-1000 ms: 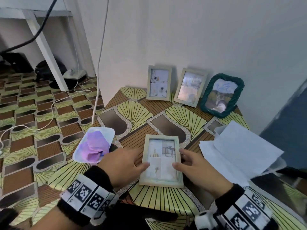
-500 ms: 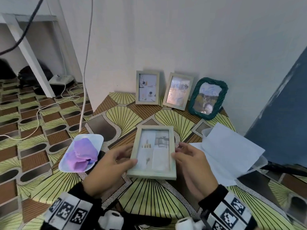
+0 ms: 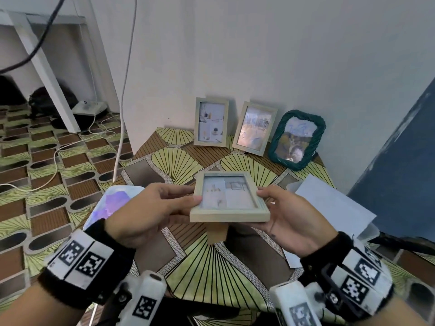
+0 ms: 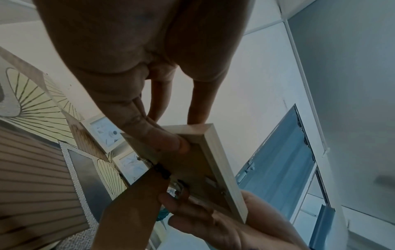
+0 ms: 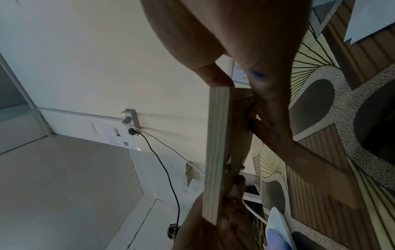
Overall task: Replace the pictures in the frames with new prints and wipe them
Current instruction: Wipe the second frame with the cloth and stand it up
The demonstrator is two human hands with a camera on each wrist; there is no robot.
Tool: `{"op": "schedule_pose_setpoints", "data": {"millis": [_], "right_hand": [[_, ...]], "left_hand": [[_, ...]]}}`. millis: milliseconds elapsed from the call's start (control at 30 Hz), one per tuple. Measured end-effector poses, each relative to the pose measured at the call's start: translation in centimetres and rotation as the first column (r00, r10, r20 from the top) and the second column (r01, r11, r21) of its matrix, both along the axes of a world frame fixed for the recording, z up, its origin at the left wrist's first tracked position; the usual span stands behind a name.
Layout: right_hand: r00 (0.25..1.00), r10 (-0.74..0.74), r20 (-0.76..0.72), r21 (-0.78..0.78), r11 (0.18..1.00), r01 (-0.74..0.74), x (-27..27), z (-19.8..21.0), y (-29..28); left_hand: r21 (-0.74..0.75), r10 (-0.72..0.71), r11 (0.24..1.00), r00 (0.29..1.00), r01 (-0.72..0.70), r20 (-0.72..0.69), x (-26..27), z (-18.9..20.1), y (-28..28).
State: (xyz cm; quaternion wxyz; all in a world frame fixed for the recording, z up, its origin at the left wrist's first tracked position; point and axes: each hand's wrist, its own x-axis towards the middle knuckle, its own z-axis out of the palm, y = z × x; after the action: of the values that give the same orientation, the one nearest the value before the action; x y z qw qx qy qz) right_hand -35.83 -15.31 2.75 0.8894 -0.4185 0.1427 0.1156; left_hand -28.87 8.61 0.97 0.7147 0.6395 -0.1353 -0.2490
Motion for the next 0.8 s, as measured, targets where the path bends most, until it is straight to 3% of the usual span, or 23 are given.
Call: {"op": "schedule_pose_setpoints", "data": {"millis": [200, 467, 600, 800], "right_hand": [[1.0, 0.009, -0.008, -0.087, 0.996, -0.01, 0.5, -0.6, -0.2], [0.995, -0.05, 0.086, -0.261, 0.963, 0.071, 5.8, 0.7, 1.2], [0.992, -0.038, 0.117, -0.317, 0.946, 0.074, 10.1, 2.0, 3.0], [0.986, 0.033, 0.166, -0.442, 0.896, 0.044, 17.1, 2.6, 5.3]], "left_hand": [[0.038, 0.048, 0.998, 0.998, -0.049, 0.036, 0.1, 0.0, 0.2], [0.291, 0.023, 0.949, 0.947, -0.122, 0.321, 2.2, 2.9, 1.4], [0.343, -0.002, 0.932, 0.948, -0.113, 0.318, 5.4, 4.7, 2.5], [0.298, 0.1, 0.937, 0.958, -0.181, 0.27, 12.6, 4.6, 3.8]]}}
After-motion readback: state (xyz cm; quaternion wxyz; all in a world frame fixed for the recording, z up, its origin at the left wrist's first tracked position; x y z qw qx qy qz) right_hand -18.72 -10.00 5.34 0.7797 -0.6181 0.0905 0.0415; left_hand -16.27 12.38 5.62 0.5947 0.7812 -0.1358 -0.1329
